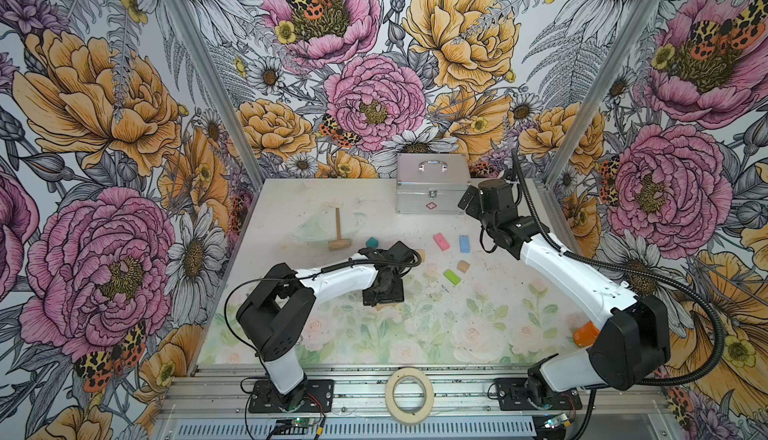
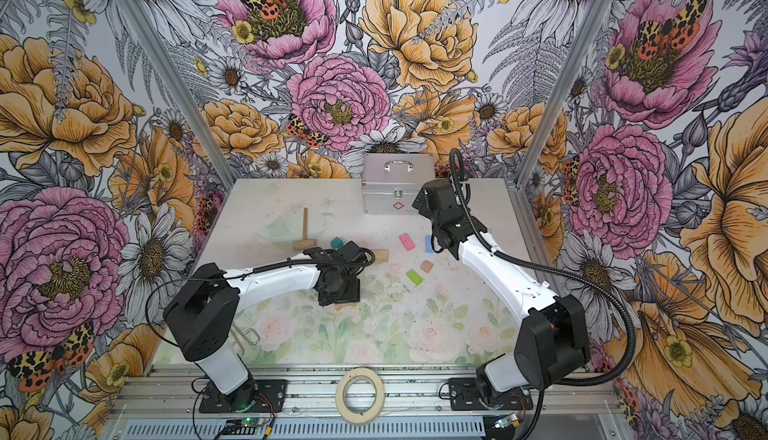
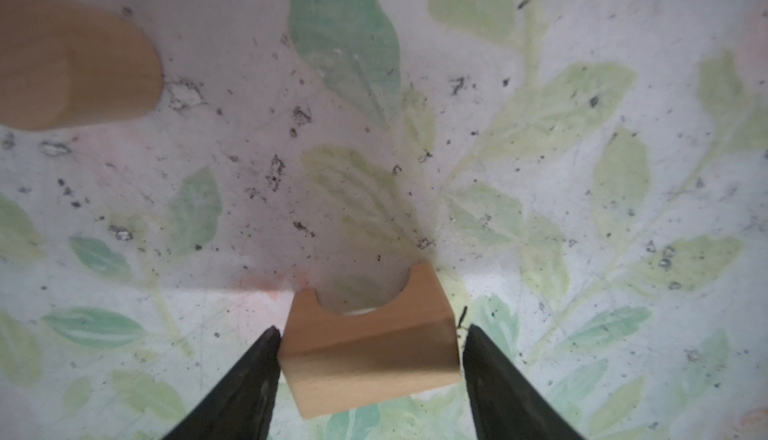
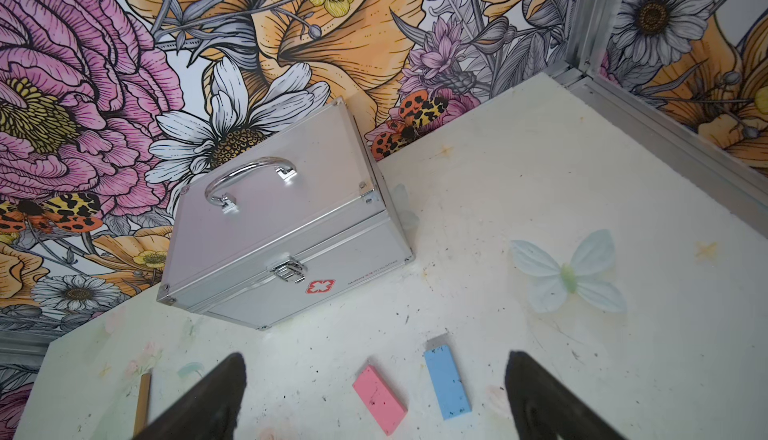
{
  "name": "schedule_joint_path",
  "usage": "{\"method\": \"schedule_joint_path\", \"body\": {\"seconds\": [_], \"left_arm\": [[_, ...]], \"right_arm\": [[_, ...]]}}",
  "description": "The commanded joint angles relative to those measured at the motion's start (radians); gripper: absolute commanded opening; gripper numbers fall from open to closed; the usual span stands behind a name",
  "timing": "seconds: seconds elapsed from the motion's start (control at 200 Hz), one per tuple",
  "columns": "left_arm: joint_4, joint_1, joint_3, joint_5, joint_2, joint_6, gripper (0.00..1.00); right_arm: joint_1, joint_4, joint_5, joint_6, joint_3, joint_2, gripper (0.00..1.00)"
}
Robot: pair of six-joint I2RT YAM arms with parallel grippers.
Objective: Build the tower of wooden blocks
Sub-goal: 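Lower the left gripper onto the wooden arch block and grasp it, then carry the arch block with the left gripper over the flat wooden block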
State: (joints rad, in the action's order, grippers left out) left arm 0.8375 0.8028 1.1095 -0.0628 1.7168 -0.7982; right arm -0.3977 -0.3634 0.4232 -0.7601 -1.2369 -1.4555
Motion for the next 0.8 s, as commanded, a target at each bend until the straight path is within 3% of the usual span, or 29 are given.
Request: {"method": "schedule_joint_path", "body": {"seconds": [0.0, 0.39, 0.54, 0.701, 0.796], "left_arm": [[-0.008, 0.009, 0.004, 0.011, 0.012, -0.004, 0.69], [-0.008, 0.008, 0.002, 0.014, 0.039, 0.004, 0.69], [-0.007, 0.01, 0.006, 0.008, 0.034, 0.007, 0.6], [0.0, 0.013, 0.028, 0.003, 0.024, 0.024, 0.43], [0.005, 0.017, 0.051, 0.003, 0.019, 0.038, 0.41]], "right_arm": [[0.008, 0.001, -0.003, -0.004, 0.01, -0.003, 0.98], [0.016, 0.001, -0.006, -0.004, 0.018, 0.004, 0.98], [0.017, 0.001, -0.008, -0.004, 0.02, 0.006, 0.98], [0.019, 0.001, -0.01, -0.003, 0.021, 0.006, 0.98], [0.023, 0.001, -0.014, -0.003, 0.022, 0.004, 0.98]]}}
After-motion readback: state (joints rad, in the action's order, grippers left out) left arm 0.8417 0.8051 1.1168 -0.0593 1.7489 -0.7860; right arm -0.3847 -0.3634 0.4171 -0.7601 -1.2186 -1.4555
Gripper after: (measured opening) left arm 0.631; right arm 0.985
